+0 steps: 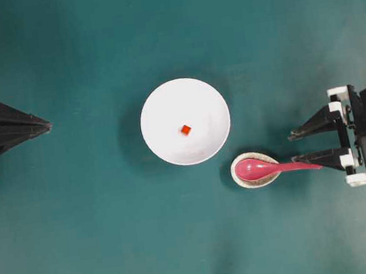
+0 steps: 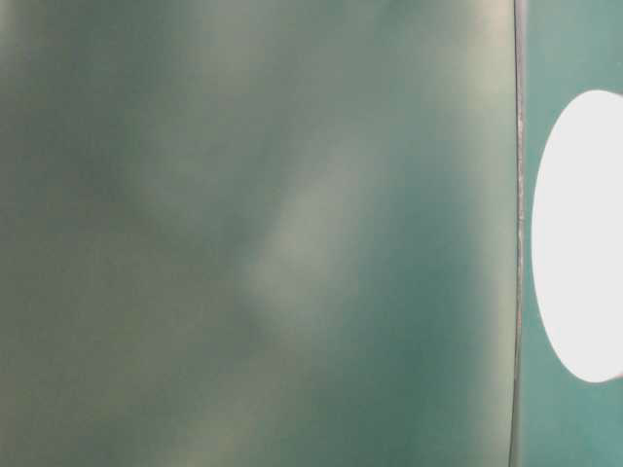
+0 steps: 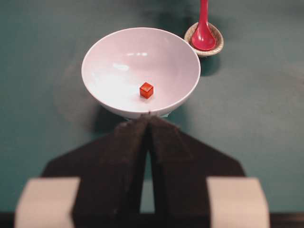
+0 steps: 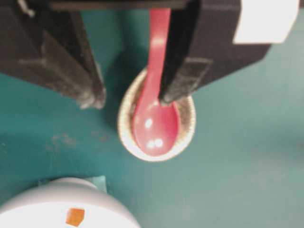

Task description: Grip the spoon and scoop the red block from the bowl with right arm.

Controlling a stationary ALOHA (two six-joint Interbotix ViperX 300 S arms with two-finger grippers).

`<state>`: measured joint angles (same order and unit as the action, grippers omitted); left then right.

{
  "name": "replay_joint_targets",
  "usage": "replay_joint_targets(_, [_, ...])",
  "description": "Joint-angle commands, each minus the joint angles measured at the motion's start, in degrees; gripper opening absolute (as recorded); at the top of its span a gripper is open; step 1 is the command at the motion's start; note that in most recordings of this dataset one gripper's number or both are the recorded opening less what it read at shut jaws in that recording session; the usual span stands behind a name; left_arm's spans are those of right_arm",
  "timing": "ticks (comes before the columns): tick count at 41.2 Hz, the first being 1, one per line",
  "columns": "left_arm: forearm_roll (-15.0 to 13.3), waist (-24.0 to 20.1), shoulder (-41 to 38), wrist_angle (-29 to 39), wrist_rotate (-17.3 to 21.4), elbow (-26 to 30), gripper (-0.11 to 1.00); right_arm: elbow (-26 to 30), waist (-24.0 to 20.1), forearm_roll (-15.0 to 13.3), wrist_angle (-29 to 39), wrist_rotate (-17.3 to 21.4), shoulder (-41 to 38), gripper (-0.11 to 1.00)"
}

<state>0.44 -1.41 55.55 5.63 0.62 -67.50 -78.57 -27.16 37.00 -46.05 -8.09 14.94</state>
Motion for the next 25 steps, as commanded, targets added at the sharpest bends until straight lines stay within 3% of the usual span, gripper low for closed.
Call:
replay_joint_targets(1, [0.09, -0.18, -0.18, -0.26, 0.0, 1.49, 0.0, 0.79, -2.02, 0.18, -2.81, 0.62, -3.43, 0.55])
replay_joint_targets(14, [0.09, -0.18, -0.09, 0.26, 0.09, 1.49, 0.0, 2.99, -6.15, 0.44, -11.69, 5.19, -17.67, 0.55])
replay_joint_targets(25, [0.09, -0.18, -0.09, 1.05, 0.09, 1.41, 0.0, 3.34, -6.42, 0.7, -12.13, 5.63, -19.86, 0.55])
